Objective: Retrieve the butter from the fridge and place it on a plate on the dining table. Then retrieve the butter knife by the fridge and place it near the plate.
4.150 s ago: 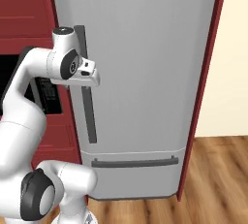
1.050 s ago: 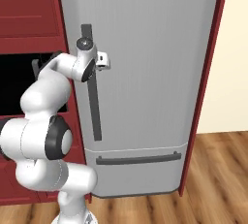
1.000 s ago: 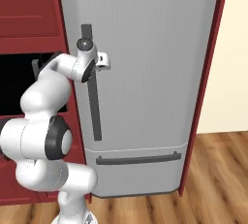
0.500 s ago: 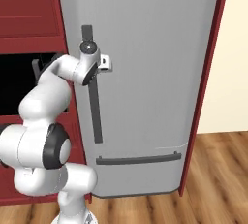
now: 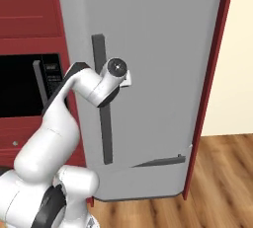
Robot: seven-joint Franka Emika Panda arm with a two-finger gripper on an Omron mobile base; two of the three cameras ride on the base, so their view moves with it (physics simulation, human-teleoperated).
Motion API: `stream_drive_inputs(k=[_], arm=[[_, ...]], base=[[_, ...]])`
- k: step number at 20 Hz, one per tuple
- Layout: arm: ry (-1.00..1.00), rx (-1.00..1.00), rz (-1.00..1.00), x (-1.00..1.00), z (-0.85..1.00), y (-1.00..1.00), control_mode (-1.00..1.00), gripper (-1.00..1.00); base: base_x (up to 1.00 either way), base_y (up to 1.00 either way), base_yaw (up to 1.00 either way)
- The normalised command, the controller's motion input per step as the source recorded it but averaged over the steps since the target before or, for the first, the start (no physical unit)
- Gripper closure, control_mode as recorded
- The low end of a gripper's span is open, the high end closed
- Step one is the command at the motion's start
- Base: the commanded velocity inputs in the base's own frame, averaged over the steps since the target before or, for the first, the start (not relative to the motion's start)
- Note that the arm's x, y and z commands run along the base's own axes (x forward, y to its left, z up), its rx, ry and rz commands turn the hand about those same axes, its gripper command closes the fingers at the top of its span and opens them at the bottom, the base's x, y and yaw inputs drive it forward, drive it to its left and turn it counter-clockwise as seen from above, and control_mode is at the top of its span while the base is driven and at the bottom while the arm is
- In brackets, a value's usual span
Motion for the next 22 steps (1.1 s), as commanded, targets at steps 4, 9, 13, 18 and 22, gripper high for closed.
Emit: stream_drive_inputs(k=[4,9,13,18,22], arm=[[-0.01,0.03,0.00,-0.96,0.00,-1.00,-1.00,1.00],[0.01,0.00,-0.03,-0.69,0.00,-1.00,-1.00,1.00],[0.01,0.00,-0.04,-0.43,0.04,-0.79,-1.00,1.00],[0.00,0.00,-0.01,-0.25,0.04,-0.09,-1.00,-1.00],[0.00,-0.05,-0.05,-0.51,0.27,0.00,-1.00,-1.00]], base=[[0.00,0.00,0.00],[0.00,0.00,0.00],[0.00,0.00,0.00],[0.00,0.00,0.00],[0.00,0.00,0.00]])
